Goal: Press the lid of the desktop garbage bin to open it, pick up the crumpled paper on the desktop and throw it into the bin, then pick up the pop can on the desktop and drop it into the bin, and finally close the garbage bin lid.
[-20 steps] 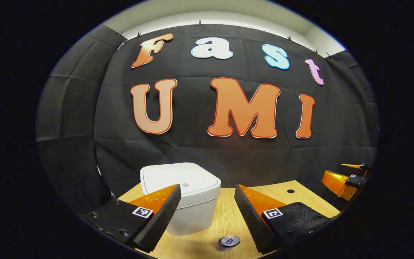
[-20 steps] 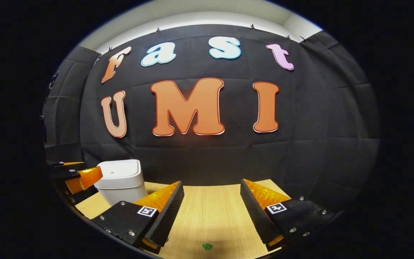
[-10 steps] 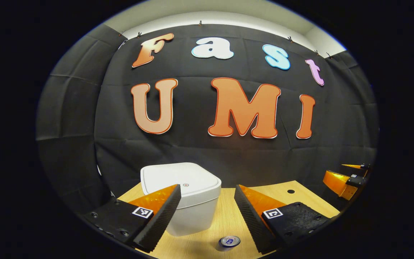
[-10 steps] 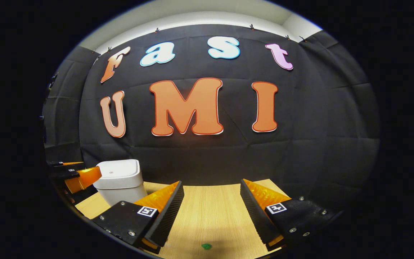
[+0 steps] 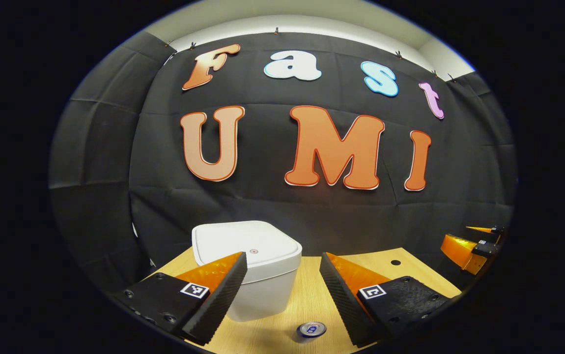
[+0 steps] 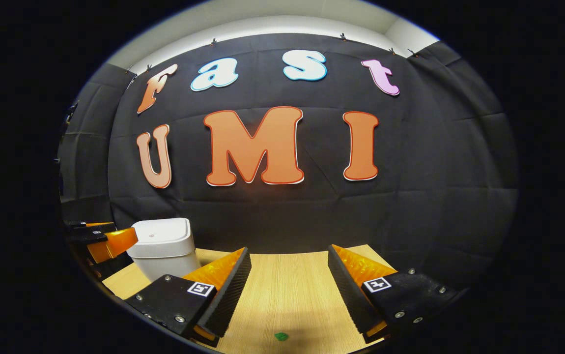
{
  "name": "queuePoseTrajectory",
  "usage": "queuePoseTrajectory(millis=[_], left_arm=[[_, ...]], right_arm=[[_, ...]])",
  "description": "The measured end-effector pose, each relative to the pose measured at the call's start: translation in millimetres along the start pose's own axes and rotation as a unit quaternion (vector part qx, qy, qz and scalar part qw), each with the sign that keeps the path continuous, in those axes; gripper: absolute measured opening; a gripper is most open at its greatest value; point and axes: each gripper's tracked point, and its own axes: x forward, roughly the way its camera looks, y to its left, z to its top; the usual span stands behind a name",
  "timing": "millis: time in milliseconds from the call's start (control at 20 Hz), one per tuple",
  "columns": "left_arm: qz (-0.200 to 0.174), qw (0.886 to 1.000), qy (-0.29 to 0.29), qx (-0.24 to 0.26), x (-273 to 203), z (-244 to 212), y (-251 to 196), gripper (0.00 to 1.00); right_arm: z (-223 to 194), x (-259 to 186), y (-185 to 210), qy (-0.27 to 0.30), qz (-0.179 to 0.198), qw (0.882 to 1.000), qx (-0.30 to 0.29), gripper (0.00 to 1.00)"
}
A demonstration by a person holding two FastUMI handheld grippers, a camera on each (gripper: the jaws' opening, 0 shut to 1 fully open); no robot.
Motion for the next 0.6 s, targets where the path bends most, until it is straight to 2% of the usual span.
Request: queuePoseTrajectory(millis=[600], left_arm=[[0.003,1.0,-0.006,-0.001,-0.2,4.1,3.8,0.94]], right_arm=[[2.0,-0.4,-0.3,-0.002,-0.001,1.0,0.001,0.94]])
